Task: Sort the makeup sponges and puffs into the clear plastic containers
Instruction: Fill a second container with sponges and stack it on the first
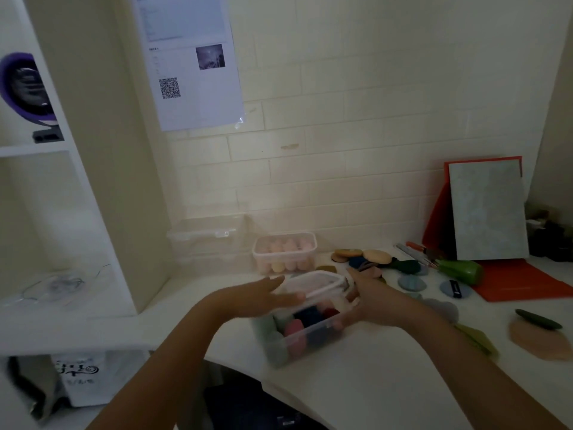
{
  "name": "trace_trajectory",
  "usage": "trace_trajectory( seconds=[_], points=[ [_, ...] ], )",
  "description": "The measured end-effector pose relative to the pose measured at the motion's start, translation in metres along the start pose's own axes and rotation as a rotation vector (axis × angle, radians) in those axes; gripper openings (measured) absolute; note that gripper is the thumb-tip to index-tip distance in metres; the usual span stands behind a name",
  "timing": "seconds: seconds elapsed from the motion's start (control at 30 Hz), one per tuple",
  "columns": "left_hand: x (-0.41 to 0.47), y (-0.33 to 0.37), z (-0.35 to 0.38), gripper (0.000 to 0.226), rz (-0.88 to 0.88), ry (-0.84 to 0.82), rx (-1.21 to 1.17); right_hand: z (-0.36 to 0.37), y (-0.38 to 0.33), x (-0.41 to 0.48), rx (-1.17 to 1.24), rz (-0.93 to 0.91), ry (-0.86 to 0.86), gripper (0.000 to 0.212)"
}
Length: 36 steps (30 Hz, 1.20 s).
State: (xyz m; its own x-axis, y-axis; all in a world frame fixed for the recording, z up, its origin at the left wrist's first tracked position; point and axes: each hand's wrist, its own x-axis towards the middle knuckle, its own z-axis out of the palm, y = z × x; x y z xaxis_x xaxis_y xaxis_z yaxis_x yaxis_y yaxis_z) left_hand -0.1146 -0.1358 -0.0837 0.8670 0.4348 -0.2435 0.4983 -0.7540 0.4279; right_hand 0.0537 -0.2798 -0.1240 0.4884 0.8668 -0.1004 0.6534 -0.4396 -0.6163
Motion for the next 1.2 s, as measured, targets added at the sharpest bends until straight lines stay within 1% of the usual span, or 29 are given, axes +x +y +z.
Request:
trace_trajectory(
  seconds=[0.03, 0.07, 0.1, 0.17, 0.23, 0.4, 0.47, 0.6, 0.73, 0.83, 1.03, 1.2],
  points=[
    [0.004, -0.005, 0.006, 0.079, -0.048, -0.024, 0.091, -0.001, -0.001, -0.002, -0.028, 0.001, 0.026, 0.127],
    [0.008, -0.011, 0.011, 0.088, -0.068, -0.027, 0.156, -0.002, -0.001, -0.005, -0.067, -0.02, 0.053, 0.133],
    [0.012, -0.017, 0.015, 0.093, -0.073, -0.021, 0.204, -0.002, -0.001, -0.008, -0.101, -0.078, 0.062, 0.134],
    [0.019, -0.027, 0.025, 0.102, -0.058, 0.004, 0.27, 0.002, 0.0, -0.011, -0.161, -0.208, -0.016, 0.126],
    [0.02, -0.03, 0.031, 0.109, -0.036, 0.023, 0.3, 0.011, 0.002, -0.012, -0.214, -0.278, -0.105, 0.115],
    [0.022, -0.02, 0.028, 0.122, -0.088, -0.028, 0.318, 0.02, 0.006, -0.009, -0.304, -0.322, -0.102, 0.089],
    [0.023, -0.016, 0.026, 0.124, -0.099, -0.052, 0.366, 0.017, 0.008, -0.003, -0.291, -0.35, -0.114, 0.082],
    [0.023, -0.014, 0.025, 0.122, -0.102, -0.052, 0.389, 0.014, 0.01, 0.004, -0.299, -0.367, -0.108, 0.077],
    [0.023, -0.018, 0.028, 0.114, -0.055, 0.02, 0.328, 0.019, 0.006, 0.006, -0.415, -0.391, -0.034, 0.069],
    [0.024, -0.021, 0.033, 0.11, -0.046, 0.077, 0.29, 0.026, 0.007, 0.008, -0.447, -0.382, 0.01, 0.066],
    [0.024, -0.022, 0.037, 0.106, -0.016, 0.148, 0.3, 0.033, 0.012, 0.008, -0.399, -0.394, 0.079, 0.064],
    [0.026, -0.027, 0.037, 0.109, -0.01, 0.159, 0.269, 0.029, 0.009, 0.004, -0.316, -0.4, 0.076, 0.067]
  ],
)
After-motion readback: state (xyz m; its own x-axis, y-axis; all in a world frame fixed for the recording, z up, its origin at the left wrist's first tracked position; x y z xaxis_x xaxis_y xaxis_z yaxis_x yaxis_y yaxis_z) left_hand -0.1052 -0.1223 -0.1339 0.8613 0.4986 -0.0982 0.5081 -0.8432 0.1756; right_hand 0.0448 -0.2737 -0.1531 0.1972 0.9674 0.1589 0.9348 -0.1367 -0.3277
